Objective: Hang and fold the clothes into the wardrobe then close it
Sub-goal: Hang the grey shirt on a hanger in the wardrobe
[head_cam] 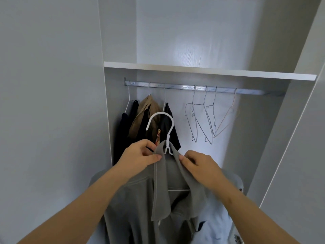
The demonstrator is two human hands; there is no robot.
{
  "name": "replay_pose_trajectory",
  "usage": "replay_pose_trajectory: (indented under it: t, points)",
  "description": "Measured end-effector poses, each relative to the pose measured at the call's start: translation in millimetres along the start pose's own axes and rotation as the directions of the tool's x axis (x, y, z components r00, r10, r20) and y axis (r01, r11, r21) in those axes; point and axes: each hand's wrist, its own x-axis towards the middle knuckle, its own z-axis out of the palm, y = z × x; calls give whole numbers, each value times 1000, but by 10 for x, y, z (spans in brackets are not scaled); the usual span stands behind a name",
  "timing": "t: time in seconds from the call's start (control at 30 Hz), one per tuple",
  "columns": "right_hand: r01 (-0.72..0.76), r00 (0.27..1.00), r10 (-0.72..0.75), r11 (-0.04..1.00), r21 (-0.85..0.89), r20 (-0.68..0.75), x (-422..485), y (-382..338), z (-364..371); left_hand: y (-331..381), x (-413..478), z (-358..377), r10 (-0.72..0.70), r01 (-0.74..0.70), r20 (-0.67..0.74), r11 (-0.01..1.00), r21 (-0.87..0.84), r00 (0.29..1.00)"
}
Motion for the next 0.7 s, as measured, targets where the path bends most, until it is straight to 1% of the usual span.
replay_pose_trajectory:
  t: [0.07,0.13,0.23,0.3,0.4,0.47,0.53,0.6,0.7]
  points:
    - [-26,999,26,1000,4,-42,18,26,11,-42,-7,73,53,-53,-5,996,73,999]
    - [-78,995,79,997,21,-52,8,91,-31,-59,-12,170,106,-107,21,987,116,994]
    - [-198,977,203,978,63,-69,-59,283,-167,-31,19,343,155,-171,163,982,85,974]
    - [-301,947,309,949,95,-84,-147,473,-266,-16,65,473,172,-199,214,974,111,962]
    - [-436,887,450,890,133,-101,-326,791,-454,-34,167,652,190,-227,178,950,215,966]
    - [-484,855,502,862,150,-131,-451,991,-604,-40,243,760,187,-242,199,923,299,962]
    - [-529,819,555,829,182,-148,-547,1146,-761,-40,310,882,176,-246,229,913,326,957]
    - [-584,780,609,792,180,-147,-592,1279,-876,-37,373,1006,154,-215,217,932,292,964]
    - [-609,764,636,767,202,-108,-572,1414,-914,-43,467,1126,108,-151,182,958,243,977]
